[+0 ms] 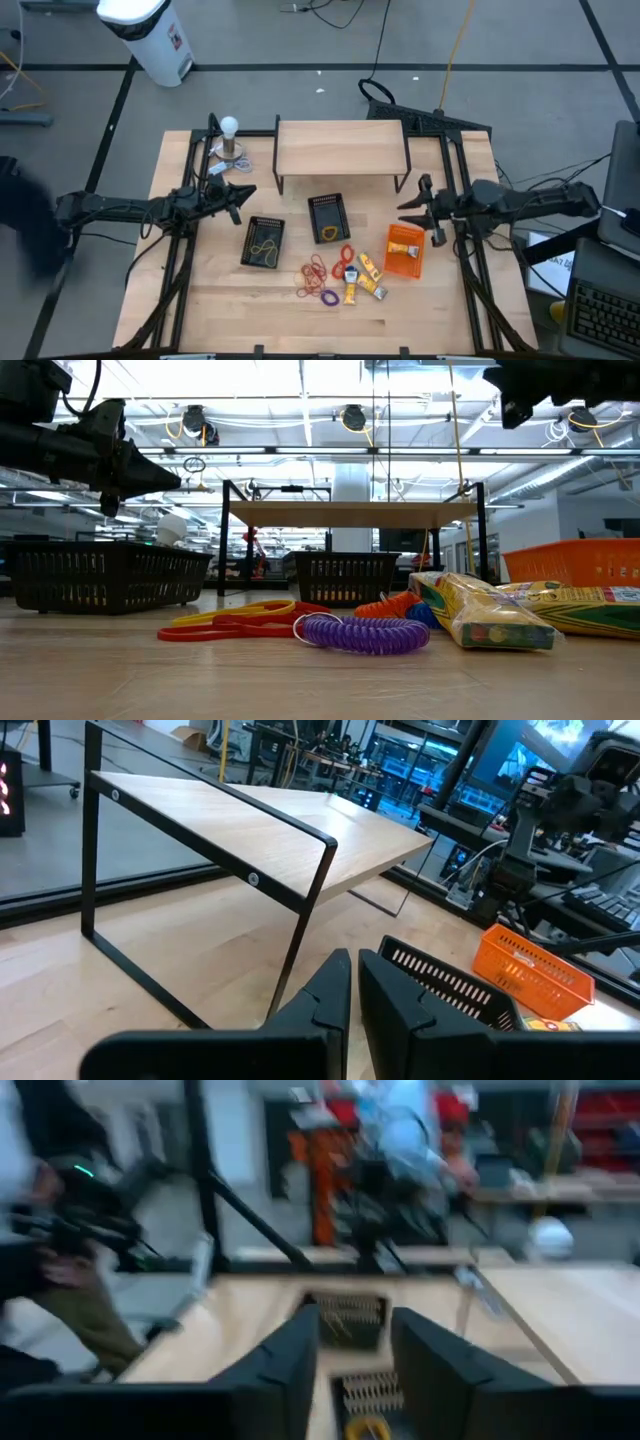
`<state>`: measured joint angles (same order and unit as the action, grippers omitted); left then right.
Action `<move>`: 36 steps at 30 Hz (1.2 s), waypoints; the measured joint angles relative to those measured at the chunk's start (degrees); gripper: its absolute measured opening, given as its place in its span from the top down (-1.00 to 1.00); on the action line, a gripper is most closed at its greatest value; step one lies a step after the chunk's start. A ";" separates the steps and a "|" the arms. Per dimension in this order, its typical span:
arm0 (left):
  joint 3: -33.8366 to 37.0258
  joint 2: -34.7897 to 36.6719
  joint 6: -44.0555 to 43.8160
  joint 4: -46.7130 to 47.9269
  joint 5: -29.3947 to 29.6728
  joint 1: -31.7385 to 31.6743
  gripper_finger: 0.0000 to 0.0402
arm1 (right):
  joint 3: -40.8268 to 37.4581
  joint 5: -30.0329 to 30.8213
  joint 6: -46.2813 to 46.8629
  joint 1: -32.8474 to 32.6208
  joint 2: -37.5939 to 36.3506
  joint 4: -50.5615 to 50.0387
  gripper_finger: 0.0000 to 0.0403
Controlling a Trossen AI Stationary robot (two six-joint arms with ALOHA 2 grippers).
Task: Pick & Place Office Desk Supplies
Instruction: Put the yellow rubber band into the left black bin
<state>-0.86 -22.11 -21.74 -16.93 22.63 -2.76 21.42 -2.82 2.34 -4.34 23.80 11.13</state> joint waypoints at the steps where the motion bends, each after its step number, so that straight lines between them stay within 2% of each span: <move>1: 0.00 -0.02 0.17 0.00 0.00 0.00 0.88 | -1.41 -0.25 0.51 0.77 -1.12 1.78 0.59; 5: 0.00 0.00 0.21 -0.01 0.00 0.00 0.88 | -5.48 -0.42 3.31 3.66 -4.14 3.09 0.91; 7: 0.00 -0.01 0.42 0.00 0.04 0.00 0.88 | -7.05 -2.54 2.86 4.70 -5.40 3.39 0.97; 10: 0.00 -0.02 0.40 0.00 1.02 0.00 0.88 | -10.46 -6.39 2.28 5.18 -6.93 8.88 0.93; 14: 0.00 -0.01 0.62 0.00 1.49 0.00 0.88 | -15.11 -5.64 4.61 5.20 -7.80 17.55 0.97; 20: 0.00 0.00 0.36 0.66 1.45 0.00 0.88 | -19.56 -1.68 5.95 5.18 -8.40 21.29 0.99; 30: -0.47 -1.26 -5.70 7.62 1.32 0.02 0.90 | -20.43 -1.81 2.09 5.16 -8.38 22.80 1.00; 32: -2.49 -2.67 -4.09 7.48 -1.61 0.82 0.96 | -20.47 -2.32 1.76 5.16 -8.38 24.18 0.99; 36: -10.02 -7.65 0.06 9.41 -2.99 4.46 0.99 | -20.51 -6.97 -0.16 5.11 -8.38 26.48 1.00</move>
<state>-10.88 -29.76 -21.68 -7.52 19.64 1.69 0.92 -9.78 2.18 0.78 15.42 37.61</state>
